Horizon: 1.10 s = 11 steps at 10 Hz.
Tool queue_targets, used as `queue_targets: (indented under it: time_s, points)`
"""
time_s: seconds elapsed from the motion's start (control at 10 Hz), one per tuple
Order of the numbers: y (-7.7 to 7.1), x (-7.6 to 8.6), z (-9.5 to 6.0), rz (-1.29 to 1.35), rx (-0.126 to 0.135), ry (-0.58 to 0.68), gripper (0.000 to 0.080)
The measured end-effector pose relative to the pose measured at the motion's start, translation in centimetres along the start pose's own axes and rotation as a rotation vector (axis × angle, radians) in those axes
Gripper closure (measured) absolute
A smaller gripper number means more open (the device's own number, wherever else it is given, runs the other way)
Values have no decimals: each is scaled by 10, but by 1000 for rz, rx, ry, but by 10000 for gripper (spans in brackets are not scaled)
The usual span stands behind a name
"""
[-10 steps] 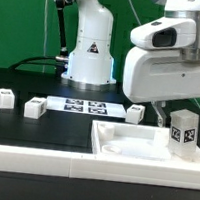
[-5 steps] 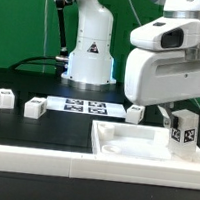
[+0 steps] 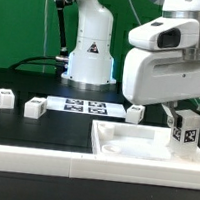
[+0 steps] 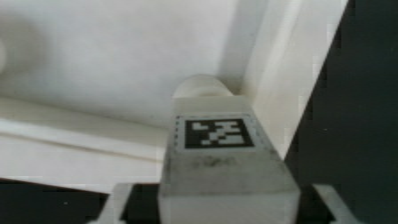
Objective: Assemble square table
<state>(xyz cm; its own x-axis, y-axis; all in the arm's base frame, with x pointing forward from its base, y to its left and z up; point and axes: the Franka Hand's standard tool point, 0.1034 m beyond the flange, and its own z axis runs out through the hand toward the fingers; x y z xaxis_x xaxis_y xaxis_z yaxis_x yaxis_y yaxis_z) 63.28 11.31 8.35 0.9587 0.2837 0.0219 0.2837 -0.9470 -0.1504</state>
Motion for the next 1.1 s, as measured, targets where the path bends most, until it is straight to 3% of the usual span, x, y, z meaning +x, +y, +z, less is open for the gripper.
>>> queue_targets:
  time_s: [1.1]
  points:
    - [1,0,1,956,-17,15,509]
